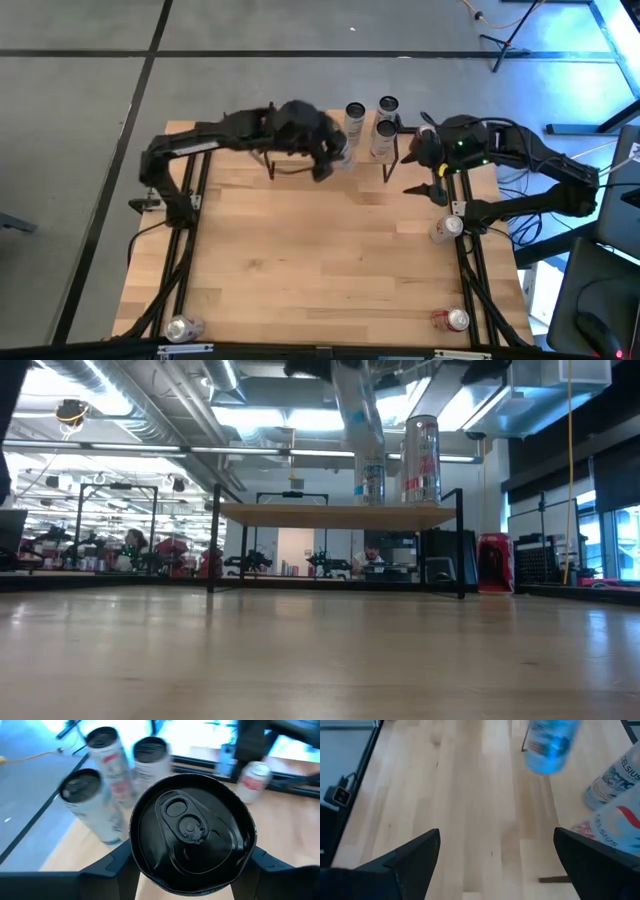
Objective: Place canned beverage on shelf
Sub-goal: Put the white-blue soda can on the shelf aligned with the other white-blue soda can, then put the top red-silver soda can on the shelf
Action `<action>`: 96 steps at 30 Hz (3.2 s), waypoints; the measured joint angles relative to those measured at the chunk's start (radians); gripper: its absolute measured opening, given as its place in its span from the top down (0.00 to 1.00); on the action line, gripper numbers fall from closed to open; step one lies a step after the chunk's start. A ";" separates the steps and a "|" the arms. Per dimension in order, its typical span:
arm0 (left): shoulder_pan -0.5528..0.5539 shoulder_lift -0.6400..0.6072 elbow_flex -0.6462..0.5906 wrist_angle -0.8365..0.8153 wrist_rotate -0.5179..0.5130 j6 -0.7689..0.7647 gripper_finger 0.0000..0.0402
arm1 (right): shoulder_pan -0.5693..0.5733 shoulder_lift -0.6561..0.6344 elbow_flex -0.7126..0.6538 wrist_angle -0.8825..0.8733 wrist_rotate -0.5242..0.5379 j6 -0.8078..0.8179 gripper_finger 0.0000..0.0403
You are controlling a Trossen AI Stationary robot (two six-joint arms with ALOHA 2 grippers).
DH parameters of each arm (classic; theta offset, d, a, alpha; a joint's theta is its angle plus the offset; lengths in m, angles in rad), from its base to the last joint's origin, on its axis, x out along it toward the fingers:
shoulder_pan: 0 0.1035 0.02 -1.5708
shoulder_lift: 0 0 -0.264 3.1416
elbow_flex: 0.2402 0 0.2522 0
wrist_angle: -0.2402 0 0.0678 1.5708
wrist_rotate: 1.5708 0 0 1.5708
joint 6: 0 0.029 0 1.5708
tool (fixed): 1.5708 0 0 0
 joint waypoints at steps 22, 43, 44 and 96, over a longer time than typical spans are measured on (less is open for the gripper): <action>0.202 0.208 0.119 0.010 0.290 0.268 0.49 | -0.312 0.003 -0.120 -0.009 -0.094 -0.111 0.07; 0.244 0.242 0.119 0.022 0.318 0.298 0.33 | -0.325 0.003 -0.160 0.000 -0.120 -0.050 0.07; 0.241 0.242 0.119 0.022 0.317 0.298 0.32 | -0.325 0.003 -0.160 0.000 -0.120 -0.050 0.07; -0.039 -0.006 0.119 -0.313 0.132 -0.275 0.16 | -0.323 0.017 -0.160 0.073 -0.208 -0.058 0.07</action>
